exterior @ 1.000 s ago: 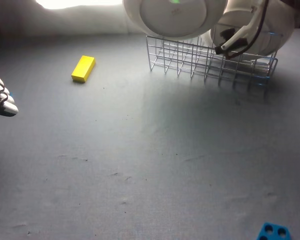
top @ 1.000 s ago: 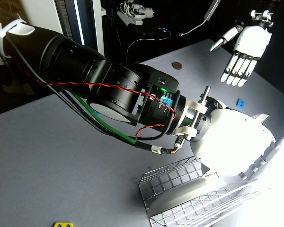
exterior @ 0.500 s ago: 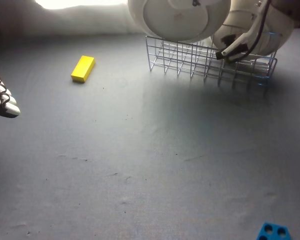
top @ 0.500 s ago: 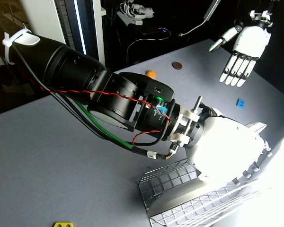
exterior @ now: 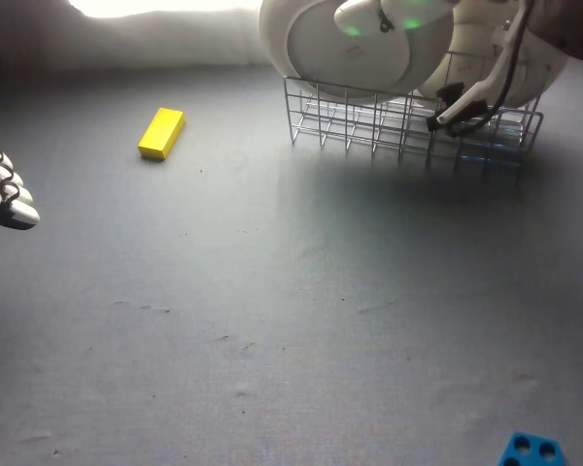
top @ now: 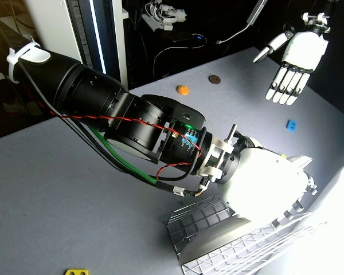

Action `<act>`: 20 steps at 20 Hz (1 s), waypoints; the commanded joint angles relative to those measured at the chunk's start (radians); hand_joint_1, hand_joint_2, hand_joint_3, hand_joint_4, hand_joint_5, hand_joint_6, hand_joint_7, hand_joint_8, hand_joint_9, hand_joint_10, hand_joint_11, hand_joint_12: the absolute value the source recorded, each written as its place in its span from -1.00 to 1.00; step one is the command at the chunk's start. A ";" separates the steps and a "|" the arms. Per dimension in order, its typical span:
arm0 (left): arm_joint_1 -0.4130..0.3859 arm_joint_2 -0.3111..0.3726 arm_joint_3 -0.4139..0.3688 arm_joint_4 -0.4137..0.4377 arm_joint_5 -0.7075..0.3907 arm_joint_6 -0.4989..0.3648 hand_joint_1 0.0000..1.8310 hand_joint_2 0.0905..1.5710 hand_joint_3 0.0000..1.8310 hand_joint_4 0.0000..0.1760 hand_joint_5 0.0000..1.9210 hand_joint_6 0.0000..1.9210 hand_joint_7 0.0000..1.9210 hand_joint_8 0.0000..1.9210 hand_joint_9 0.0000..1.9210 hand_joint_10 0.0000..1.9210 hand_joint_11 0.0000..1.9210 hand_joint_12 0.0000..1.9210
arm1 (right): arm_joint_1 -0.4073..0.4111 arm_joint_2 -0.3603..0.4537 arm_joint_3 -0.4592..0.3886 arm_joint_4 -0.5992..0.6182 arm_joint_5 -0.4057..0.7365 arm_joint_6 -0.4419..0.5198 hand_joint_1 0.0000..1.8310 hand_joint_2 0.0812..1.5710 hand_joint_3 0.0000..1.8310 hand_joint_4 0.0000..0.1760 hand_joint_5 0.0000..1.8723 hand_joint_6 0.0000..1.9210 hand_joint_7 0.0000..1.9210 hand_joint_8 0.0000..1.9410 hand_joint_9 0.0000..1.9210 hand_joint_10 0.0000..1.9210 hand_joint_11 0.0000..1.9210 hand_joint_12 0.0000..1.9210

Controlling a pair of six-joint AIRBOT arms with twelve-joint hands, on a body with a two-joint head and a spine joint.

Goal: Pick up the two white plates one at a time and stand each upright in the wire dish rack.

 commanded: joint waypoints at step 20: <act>-0.009 0.006 -0.004 -0.057 -0.009 0.002 -1.00 0.38 -1.00 -1.00 -0.79 -1.00 -0.77 -1.00 -0.79 -1.00 -1.00 -0.49 | -0.045 -0.030 0.051 -0.001 0.149 0.013 0.50 0.40 -1.00 -1.00 -0.05 0.18 0.06 -0.06 -0.09 0.22 -0.20 0.17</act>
